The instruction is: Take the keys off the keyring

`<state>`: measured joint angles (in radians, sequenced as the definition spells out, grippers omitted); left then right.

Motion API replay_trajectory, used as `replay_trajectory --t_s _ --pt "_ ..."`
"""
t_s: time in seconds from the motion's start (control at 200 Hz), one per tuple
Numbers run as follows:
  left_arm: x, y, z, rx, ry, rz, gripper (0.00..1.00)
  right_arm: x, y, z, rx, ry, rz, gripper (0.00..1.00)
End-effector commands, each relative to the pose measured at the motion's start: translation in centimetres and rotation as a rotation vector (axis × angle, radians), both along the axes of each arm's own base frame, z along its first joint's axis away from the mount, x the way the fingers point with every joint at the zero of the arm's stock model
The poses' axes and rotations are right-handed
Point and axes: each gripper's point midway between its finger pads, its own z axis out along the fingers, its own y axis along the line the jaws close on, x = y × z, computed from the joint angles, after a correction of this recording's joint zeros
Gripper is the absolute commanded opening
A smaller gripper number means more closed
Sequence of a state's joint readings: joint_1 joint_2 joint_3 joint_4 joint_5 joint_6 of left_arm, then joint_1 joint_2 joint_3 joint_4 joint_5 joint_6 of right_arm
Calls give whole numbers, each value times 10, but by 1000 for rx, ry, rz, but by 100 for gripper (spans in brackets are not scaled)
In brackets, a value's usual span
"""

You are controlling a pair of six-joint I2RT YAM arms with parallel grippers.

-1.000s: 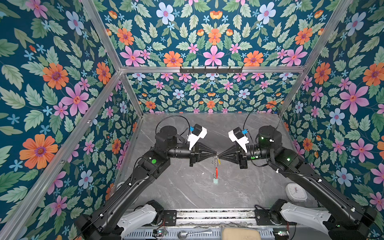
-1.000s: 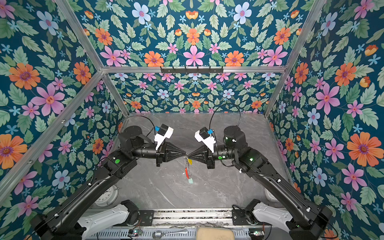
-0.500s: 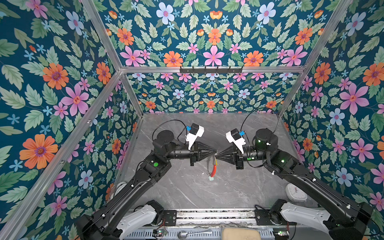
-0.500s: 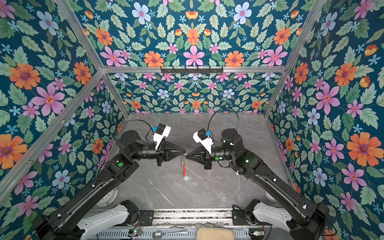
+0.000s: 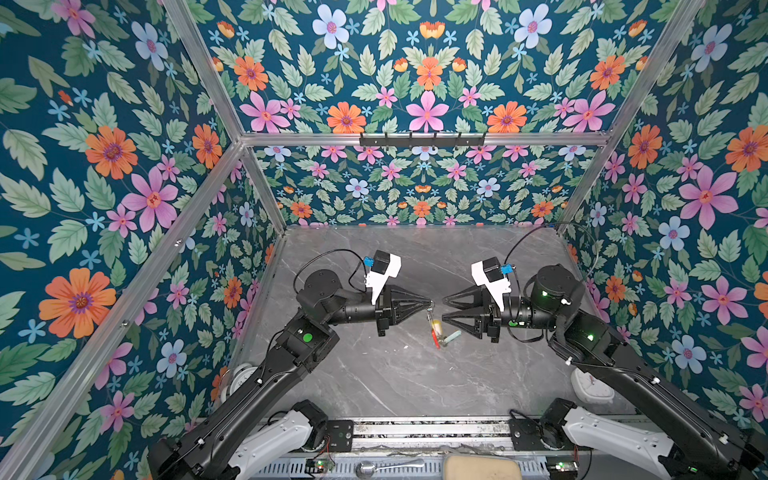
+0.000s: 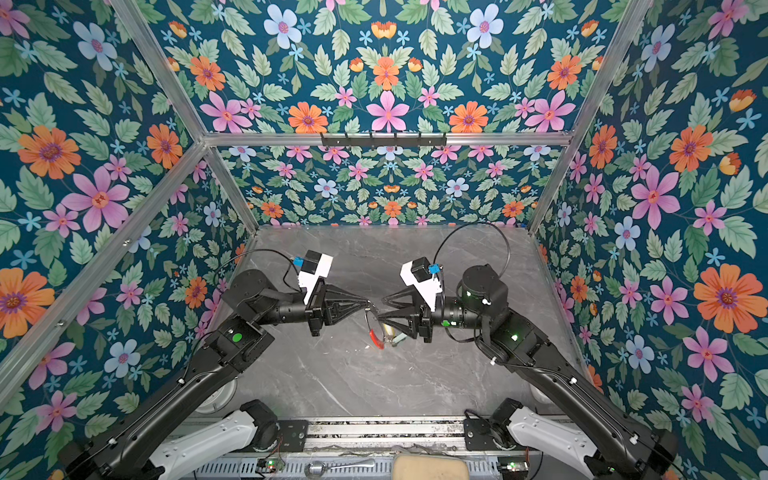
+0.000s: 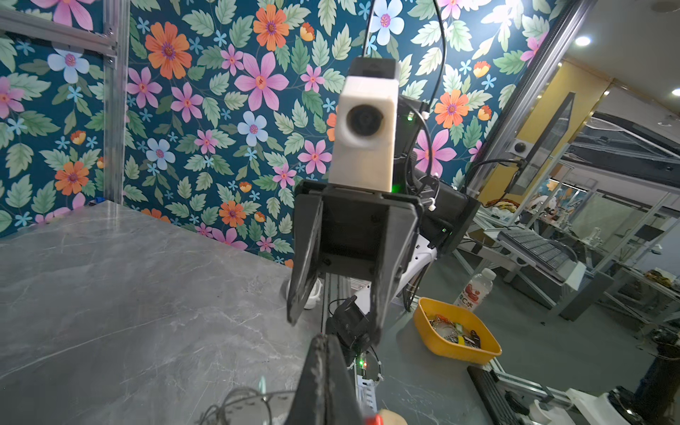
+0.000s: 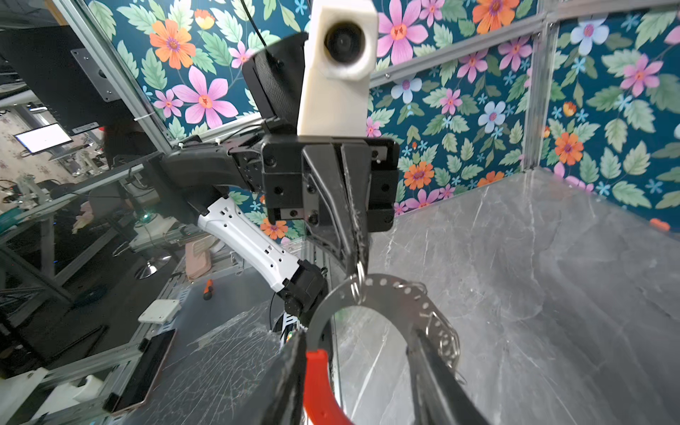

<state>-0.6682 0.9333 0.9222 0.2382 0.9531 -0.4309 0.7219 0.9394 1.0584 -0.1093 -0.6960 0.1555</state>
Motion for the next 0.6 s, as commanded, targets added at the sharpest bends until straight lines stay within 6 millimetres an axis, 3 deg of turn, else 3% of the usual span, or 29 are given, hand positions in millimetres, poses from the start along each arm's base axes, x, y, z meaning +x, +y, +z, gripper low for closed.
replay_trajectory --t_s 0.0,0.145,0.405,0.595 --pt "0 3 17 -74 -89 23 0 16 -2 24 107 -26 -88 48" --pt "1 6 19 -116 -102 41 0 20 8 29 130 1 -55 49" --pt "13 6 2 -80 -64 103 0 23 3 12 108 25 -93 50" --pt "23 11 -12 -108 -23 182 0 27 1 -10 73 57 -130 58"
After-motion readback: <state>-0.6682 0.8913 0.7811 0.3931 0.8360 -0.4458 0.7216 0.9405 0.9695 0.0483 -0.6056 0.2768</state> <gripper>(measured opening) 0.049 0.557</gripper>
